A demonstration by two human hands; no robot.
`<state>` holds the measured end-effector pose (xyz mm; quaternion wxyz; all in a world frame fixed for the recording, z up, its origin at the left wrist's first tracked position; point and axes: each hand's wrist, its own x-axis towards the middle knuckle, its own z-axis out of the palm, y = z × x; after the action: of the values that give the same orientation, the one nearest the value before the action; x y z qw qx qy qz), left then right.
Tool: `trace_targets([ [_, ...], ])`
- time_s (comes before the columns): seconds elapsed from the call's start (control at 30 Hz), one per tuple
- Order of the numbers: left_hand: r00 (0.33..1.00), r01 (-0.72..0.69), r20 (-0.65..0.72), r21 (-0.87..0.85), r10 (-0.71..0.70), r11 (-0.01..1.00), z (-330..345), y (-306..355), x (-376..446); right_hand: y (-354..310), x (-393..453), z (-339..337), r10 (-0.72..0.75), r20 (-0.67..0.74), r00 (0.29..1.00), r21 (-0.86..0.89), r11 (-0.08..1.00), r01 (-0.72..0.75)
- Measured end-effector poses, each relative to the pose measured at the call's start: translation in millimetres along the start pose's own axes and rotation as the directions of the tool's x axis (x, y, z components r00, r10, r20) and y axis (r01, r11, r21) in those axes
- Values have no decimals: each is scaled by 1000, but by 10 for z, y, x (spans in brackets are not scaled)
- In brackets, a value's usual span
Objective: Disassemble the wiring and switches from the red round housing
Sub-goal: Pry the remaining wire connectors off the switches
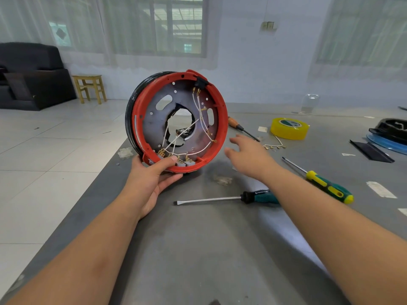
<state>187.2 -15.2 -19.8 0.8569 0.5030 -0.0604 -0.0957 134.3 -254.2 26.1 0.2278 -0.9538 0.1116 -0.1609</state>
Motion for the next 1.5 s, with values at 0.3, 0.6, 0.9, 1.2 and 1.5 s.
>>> trace_targets([
  [0.3, 987, 117, 111, -21, -114, 993, 18, 70, -115, -452, -454, 518, 125, 12, 992, 642, 760, -104],
  [0.6, 958, 161, 207, 185, -198, 969, 52, 90, -147, -389, -408, 484, 213, -39, 976, 867, 494, -73],
  [0.9, 943, 213, 223, 169, -248, 962, 0, 110, -139, -390, -394, 426, 215, -104, 971, 778, 626, -55],
  [1.2, 910, 308, 216, 223, -355, 925, -4, 124, -83, -359, -405, 441, 184, -148, 972, 716, 697, -23],
  [1.5, 900, 336, 247, 131, -359, 933, -68, 113, -45, -373, -385, 460, 160, -148, 976, 666, 746, -21],
])
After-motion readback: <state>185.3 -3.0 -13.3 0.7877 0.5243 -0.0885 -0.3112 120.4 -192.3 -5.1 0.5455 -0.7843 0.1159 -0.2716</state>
